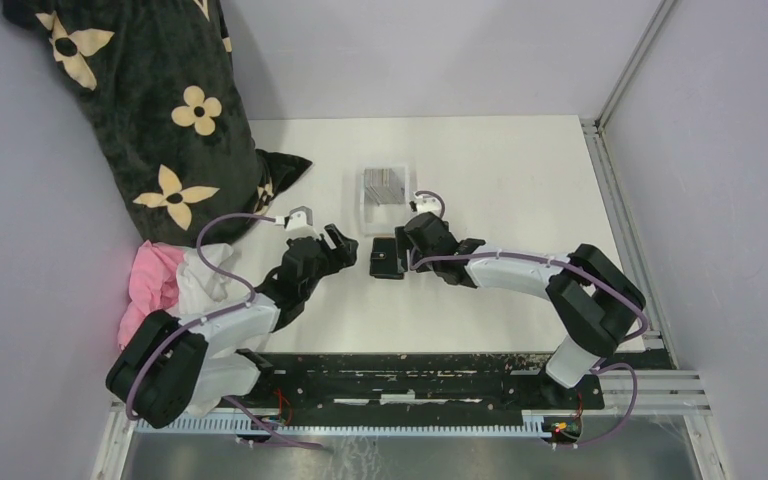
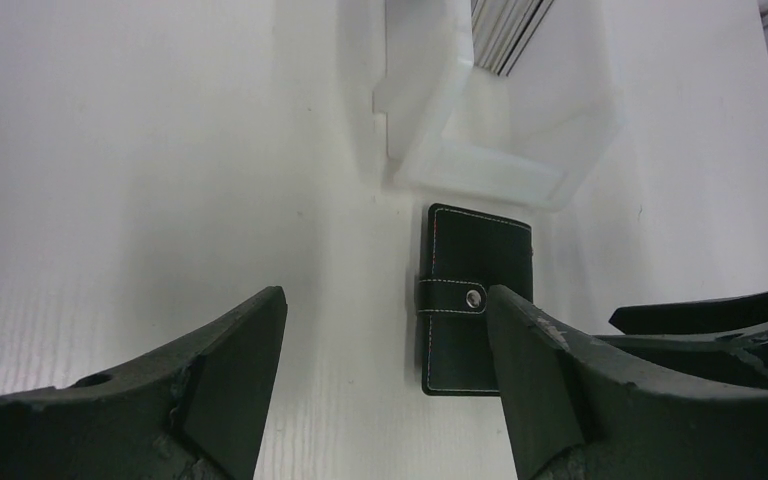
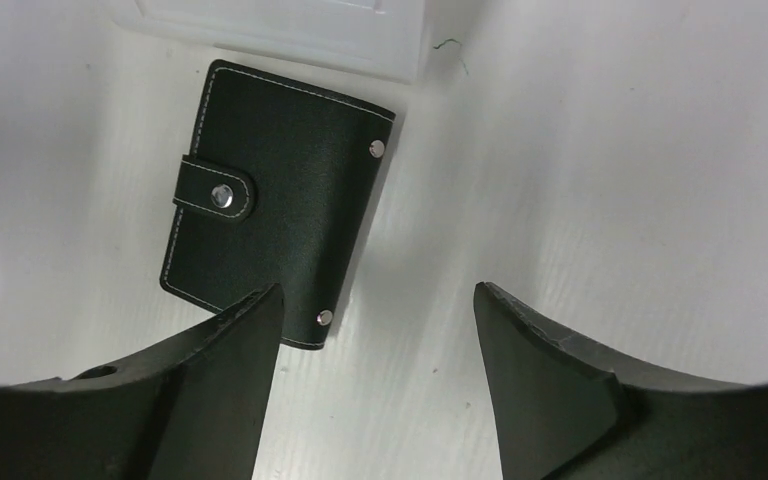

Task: Put the credit cards into the card holder
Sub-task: Open the card holder at the center of the board.

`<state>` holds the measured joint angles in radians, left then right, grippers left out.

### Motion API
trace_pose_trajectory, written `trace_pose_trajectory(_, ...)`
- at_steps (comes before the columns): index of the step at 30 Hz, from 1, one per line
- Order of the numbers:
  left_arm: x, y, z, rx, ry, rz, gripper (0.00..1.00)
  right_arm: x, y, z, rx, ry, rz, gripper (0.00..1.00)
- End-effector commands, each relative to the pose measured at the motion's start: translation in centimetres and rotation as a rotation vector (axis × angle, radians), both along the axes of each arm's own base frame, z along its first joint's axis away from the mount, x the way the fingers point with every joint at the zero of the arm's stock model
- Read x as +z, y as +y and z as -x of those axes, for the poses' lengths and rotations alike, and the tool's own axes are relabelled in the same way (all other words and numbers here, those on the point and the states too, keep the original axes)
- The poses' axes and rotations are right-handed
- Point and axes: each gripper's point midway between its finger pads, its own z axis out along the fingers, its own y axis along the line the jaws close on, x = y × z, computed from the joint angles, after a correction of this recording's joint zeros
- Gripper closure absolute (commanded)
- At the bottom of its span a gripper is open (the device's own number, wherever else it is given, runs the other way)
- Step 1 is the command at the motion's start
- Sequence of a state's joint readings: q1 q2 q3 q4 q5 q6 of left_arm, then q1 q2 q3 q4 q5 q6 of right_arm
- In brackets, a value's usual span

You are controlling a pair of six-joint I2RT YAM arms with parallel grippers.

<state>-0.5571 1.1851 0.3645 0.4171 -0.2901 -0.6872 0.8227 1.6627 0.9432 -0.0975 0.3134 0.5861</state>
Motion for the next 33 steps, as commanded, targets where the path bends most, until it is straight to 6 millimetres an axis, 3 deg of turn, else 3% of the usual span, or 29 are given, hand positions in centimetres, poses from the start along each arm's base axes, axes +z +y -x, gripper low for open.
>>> trace_pose_trajectory(1, 0.2, -2.1, -0.4, -0.041, -0.016, 0.068, 0.21, 2.9, 2.7, -1.3, -0.026, -0.078, -0.222, 0.24)
trace_pose_trajectory(6, -0.6, -3.4, -0.4, -0.065, -0.007, 0.064, 0.24, 2.0, 3.3, -1.4, -0.034, -0.041, -0.324, 0.25)
trace_pose_trajectory(15, -2.5, -5.6, -0.5, -0.114, 0.037, 0.049, 0.29, -1.0, 2.4, -1.8, -0.101, 0.061, -0.432, 0.27)
trace_pose_trajectory(27, -4.8, -6.3, 0.0, -0.142, 0.083, 0.006, 0.51, -4.8, 3.4, 0.1, -0.124, 0.208, -0.517, 0.36)
trace_pose_trajectory(33, -5.8, -6.6, 0.5, -0.160, 0.104, 0.001, 0.63, -6.7, 2.8, 1.5, -0.141, 0.251, -0.502, 0.41)
